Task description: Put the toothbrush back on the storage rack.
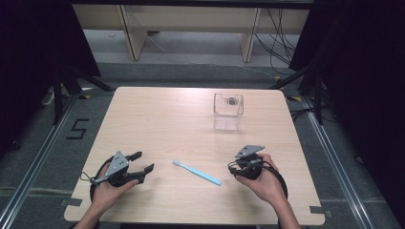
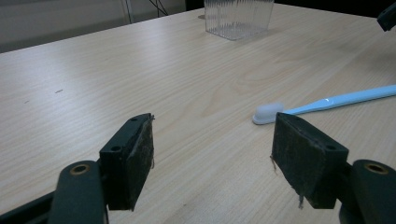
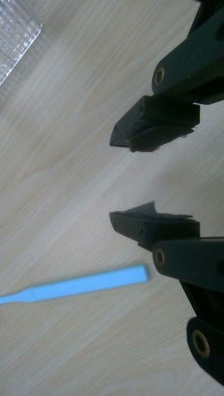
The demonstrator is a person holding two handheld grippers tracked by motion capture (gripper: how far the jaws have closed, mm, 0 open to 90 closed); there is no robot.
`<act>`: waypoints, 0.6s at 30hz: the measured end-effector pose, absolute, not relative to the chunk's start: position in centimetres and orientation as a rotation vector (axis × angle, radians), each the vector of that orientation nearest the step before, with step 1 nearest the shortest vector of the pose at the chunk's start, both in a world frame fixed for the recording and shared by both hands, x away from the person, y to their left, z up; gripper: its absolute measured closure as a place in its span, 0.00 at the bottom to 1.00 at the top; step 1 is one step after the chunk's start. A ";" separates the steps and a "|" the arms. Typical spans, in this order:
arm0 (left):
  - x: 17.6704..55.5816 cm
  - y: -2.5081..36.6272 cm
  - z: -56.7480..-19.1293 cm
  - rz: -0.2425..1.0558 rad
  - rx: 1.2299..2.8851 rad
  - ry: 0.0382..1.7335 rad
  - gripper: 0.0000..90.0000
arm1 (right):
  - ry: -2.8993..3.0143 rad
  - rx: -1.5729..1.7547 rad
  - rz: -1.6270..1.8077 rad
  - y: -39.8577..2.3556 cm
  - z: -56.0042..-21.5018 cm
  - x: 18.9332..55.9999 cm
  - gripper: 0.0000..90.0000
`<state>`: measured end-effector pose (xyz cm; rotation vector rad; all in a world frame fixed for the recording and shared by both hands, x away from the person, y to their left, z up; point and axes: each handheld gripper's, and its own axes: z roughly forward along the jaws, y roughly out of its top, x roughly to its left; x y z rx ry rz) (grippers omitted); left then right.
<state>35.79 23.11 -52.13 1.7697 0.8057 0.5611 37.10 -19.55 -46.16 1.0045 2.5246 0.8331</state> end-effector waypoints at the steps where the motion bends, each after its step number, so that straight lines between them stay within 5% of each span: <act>1: 35.9 23.1 -52.3 0.560 1.762 0.799 0.32 | 2.529 1.014 0.832 -19.3 -46.1 37.2 0.64; 18: 35.8 23.2 -52.3 0.571 1.755 0.803 0.32 | 2.670 0.906 0.785 -15.8 -45.6 38.5 0.66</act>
